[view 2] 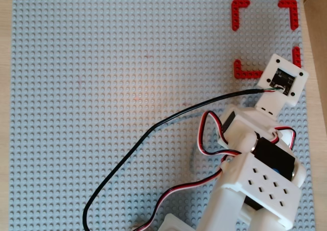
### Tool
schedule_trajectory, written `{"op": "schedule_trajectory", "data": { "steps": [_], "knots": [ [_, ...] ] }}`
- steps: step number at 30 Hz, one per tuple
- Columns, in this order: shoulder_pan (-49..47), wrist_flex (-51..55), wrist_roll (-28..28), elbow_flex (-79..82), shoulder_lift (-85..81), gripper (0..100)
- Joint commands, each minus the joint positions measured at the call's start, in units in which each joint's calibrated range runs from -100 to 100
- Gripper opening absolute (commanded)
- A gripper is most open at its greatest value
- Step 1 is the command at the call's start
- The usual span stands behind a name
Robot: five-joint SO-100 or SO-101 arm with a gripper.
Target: Grab the Lego and store it in red box
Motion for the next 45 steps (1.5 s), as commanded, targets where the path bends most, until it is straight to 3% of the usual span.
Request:
{"op": "schedule_trajectory", "data": {
  "steps": [1, 9, 15, 45],
  "knots": [
    [-0.6, 0.5, 0.2, -3.9, 0.6, 22],
    [-0.9, -0.1, 0.3, -4.1, 1.1, 21],
    [-1.6, -1.5, 0.4, -4.0, 1.2, 14],
    [-2.2, -1.8, 0.4, -4.1, 1.5, 13]
  ]
}}
